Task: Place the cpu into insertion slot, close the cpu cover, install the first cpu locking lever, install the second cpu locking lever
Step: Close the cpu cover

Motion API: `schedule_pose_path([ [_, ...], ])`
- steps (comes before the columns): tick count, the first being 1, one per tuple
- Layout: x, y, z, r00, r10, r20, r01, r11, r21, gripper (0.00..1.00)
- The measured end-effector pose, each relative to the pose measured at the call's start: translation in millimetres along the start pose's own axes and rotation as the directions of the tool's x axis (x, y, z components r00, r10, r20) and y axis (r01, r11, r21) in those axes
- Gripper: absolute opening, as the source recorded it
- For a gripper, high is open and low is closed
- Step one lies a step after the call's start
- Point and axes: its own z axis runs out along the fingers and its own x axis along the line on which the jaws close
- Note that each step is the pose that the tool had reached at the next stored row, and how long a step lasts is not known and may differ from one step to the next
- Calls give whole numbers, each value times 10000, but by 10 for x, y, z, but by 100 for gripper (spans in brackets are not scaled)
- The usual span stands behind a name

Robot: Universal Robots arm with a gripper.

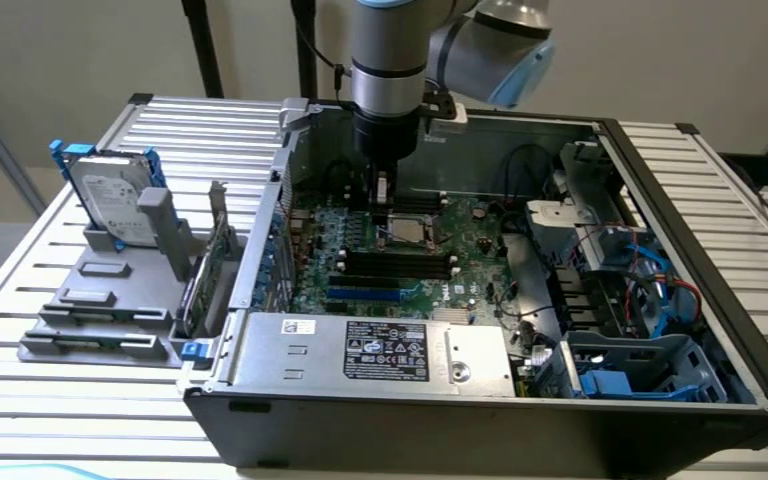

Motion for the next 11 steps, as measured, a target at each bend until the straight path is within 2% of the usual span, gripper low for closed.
schedule_pose_path([
  [5, 1, 11, -1, 10000, 0, 4, 0, 10000, 3, 11],
  [7, 4, 68, -4, 10000, 0, 2, 0, 10000, 33, 11],
  [11, 10, 234, -33, 10000, -1, 5, 1, 9999, 116, 11],
])
